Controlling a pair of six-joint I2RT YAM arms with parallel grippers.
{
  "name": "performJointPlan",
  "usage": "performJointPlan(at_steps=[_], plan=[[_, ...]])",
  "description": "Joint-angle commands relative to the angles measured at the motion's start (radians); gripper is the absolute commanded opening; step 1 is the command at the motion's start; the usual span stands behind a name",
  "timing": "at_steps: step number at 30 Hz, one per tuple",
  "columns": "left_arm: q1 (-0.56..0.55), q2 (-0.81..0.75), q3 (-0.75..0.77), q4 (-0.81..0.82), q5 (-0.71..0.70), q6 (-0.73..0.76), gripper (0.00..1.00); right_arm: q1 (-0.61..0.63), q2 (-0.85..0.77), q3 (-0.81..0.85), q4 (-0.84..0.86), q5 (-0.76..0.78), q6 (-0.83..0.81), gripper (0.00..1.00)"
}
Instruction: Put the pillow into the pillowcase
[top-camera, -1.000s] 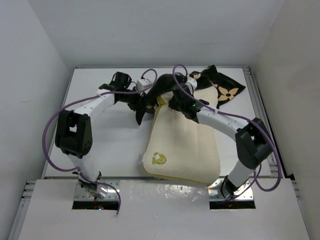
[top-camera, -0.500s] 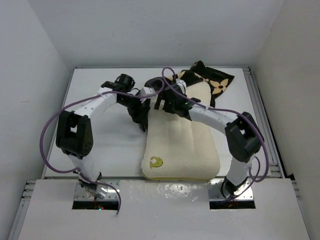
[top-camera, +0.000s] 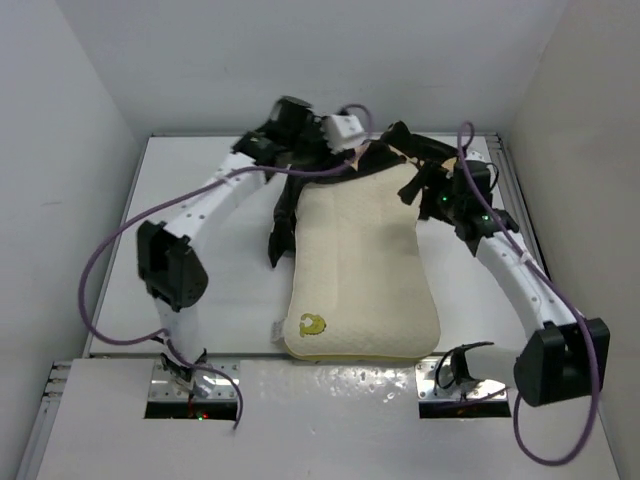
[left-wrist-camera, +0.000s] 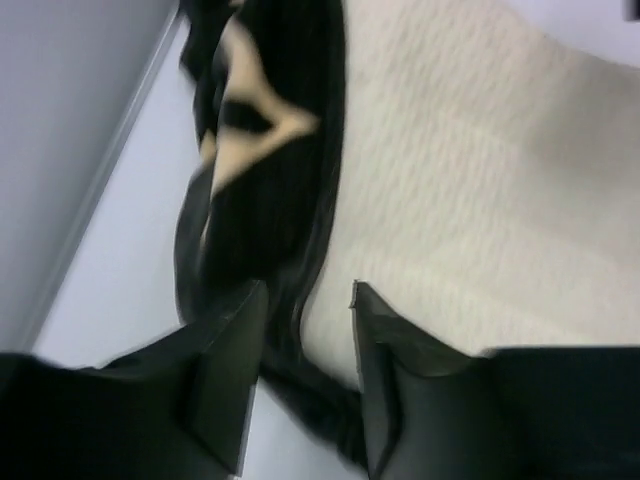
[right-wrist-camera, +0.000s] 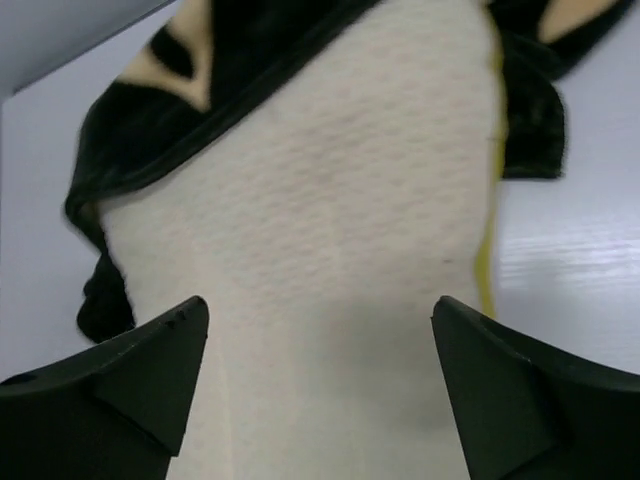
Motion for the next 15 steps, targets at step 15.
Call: performJointPlan(at_steps=[15], plan=[[-0.251,0.492,0.217,0.499,-0.704,0.038,0.52,-0.204,0.541,0.055,0.414,-0.294,0.067,0.91]])
